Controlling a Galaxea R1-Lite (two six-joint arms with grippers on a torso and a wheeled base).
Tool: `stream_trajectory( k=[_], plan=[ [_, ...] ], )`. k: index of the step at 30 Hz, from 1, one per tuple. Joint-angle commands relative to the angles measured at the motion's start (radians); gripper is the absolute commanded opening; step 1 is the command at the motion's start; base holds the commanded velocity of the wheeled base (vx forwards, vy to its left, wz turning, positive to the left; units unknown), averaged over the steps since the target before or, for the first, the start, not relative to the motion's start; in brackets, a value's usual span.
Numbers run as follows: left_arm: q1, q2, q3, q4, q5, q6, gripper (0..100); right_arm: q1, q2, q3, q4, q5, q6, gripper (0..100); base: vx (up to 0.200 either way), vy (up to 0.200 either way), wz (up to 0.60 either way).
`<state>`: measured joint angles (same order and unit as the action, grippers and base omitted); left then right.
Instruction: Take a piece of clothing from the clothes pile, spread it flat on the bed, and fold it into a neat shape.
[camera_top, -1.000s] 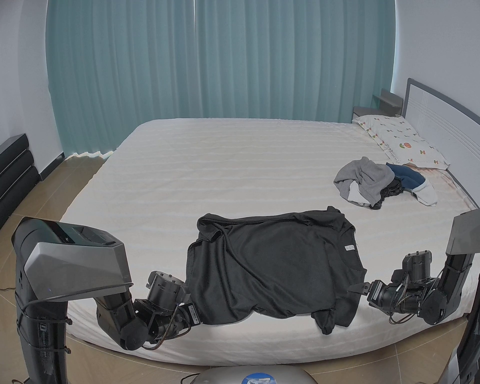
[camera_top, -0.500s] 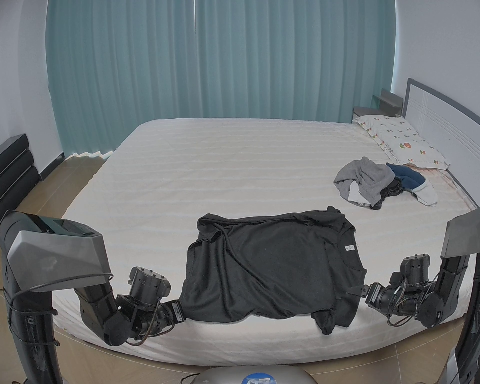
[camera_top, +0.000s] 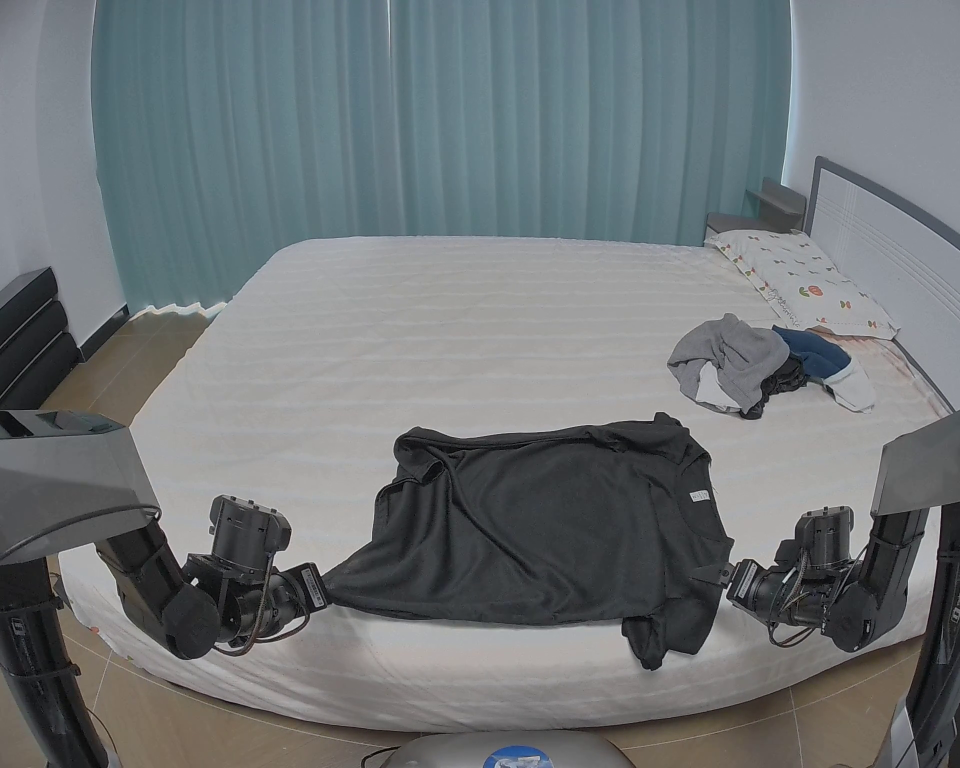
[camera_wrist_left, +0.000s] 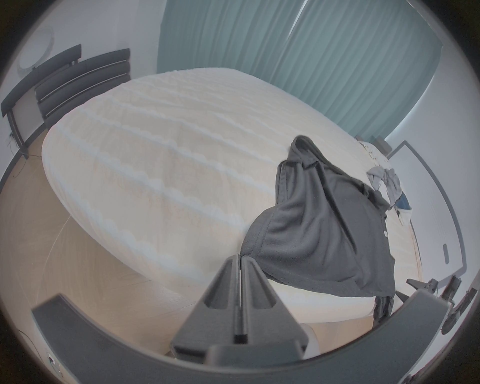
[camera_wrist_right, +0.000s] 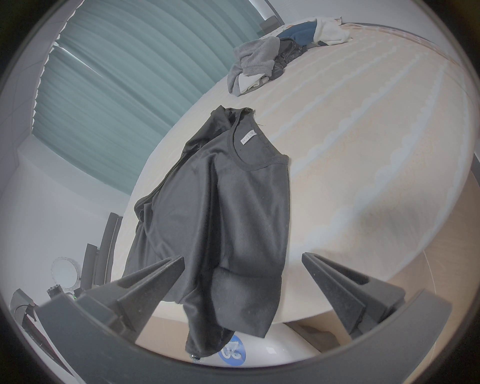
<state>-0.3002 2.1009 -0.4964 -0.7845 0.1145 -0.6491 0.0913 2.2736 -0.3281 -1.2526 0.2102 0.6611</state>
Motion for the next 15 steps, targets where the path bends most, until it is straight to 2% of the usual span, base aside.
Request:
stream_trajectory(
  k=[1, 5, 6, 14, 15],
  plan=[
    [0.015, -0.018, -0.004, 0.002, 0.001, 0.002, 0, -0.001, 0.044, -0.037, 0.002, -0.012, 0.0, 100, 0.0, 0.0, 0.0],
    [0.027, -0.007, -0.016, -0.001, 0.001, 0.002, 0, -0.002, 0.084, -0.085, 0.013, -0.043, -0.003, 100, 0.0, 0.0, 0.0],
    [0.035, 0.001, -0.022, -0.007, 0.001, 0.0, 0, -0.002, 0.093, -0.097, 0.015, -0.043, -0.003, 0, 0.0, 0.0, 0.0],
    [0.049, 0.021, -0.028, -0.012, -0.002, -0.003, 0, -0.005, 0.101, -0.16, 0.015, -0.072, 0.0, 0, 0.0, 0.0, 0.0],
    [0.05, 0.021, -0.036, -0.012, -0.004, -0.004, 0, -0.022, 0.112, -0.224, 0.021, -0.107, -0.001, 0, 0.0, 0.0, 0.0]
  ],
)
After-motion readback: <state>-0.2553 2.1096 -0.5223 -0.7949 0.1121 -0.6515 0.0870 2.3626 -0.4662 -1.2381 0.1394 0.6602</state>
